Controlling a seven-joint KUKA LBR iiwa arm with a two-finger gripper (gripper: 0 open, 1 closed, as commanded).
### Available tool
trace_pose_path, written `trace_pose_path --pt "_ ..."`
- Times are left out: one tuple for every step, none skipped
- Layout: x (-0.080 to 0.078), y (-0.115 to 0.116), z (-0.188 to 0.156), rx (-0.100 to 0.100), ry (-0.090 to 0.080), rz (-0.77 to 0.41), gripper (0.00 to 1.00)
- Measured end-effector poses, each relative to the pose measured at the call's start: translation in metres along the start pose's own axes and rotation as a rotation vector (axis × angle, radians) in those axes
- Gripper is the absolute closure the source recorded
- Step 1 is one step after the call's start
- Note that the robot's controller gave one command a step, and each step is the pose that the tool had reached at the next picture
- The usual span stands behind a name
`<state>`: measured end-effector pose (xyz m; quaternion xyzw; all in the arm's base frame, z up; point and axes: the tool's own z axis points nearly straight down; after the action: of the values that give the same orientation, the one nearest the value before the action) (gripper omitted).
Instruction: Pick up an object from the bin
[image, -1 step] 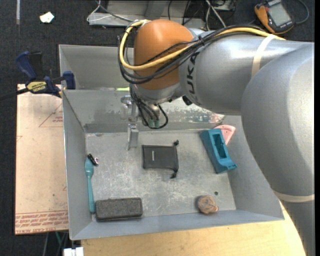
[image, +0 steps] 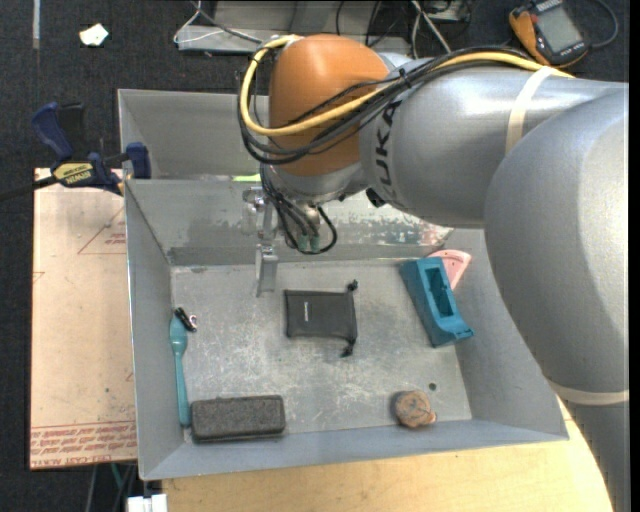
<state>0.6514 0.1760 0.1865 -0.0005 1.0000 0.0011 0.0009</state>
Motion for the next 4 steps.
trace_pose_path --pt "0.001 -0.06 0.032 -0.002 -0.001 0.13 0.0" --pt "0.003 -0.066 0.103 -0.005 -0.008 0.078 0.0" --pt "0.004 -0.125 0.094 -0.003 -0.009 0.04 0.0" --pt "0.013 -0.148 0.09 -0.006 -0.001 -0.195 0.0"
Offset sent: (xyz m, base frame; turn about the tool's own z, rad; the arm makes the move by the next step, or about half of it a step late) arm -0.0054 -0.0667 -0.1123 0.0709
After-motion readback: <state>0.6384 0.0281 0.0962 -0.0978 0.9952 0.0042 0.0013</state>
